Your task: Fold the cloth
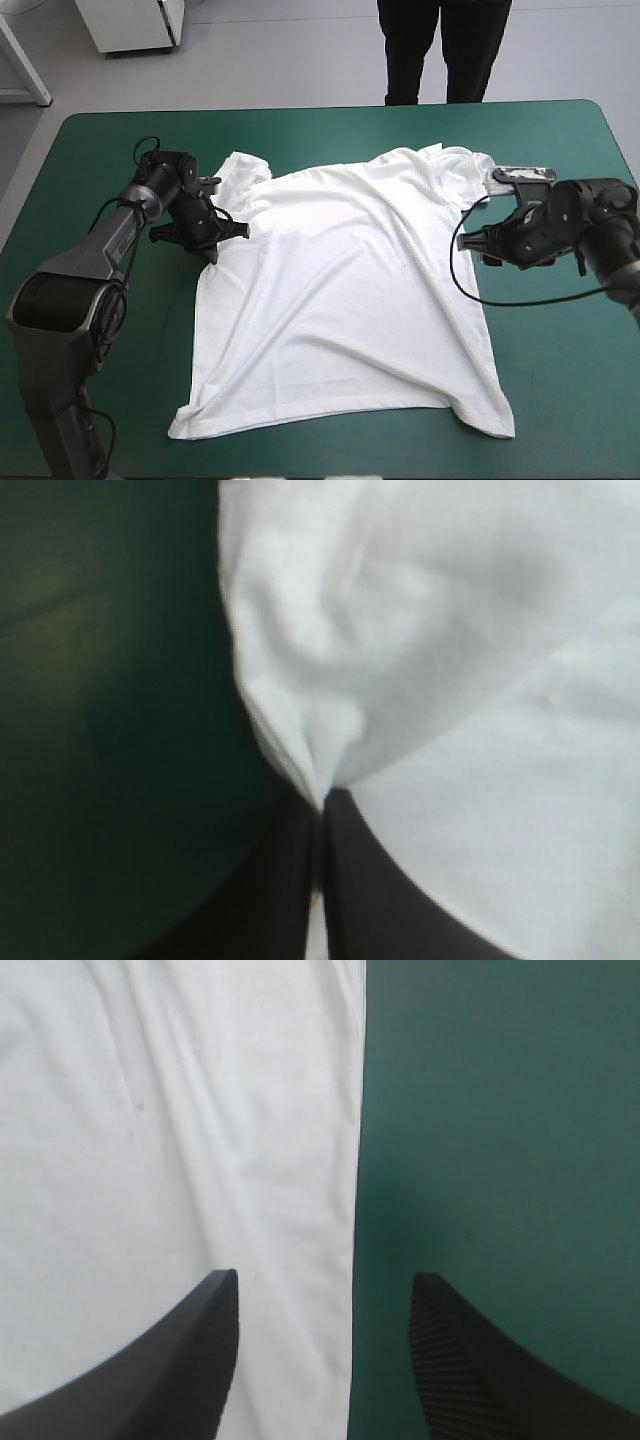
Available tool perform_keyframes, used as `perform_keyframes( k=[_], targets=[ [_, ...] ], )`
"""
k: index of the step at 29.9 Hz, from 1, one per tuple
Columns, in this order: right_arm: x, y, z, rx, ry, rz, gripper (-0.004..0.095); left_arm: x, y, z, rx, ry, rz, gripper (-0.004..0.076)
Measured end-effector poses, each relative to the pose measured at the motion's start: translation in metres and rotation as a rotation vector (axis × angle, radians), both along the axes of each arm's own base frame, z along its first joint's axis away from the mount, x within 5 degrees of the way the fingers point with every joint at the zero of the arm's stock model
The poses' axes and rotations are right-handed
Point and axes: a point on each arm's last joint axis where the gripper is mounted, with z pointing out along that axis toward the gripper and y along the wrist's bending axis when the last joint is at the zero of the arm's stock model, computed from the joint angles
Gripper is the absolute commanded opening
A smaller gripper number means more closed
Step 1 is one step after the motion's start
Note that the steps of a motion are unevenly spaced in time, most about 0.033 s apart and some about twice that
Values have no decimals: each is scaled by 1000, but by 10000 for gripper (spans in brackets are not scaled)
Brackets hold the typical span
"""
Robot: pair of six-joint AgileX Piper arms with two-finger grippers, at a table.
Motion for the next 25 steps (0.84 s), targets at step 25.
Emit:
perform_keyframes(
  k=[25],
  targets=[
    [142, 20, -102, -34, 251, 7, 517, 0, 0, 0, -4, -3, 2, -22]
  ],
)
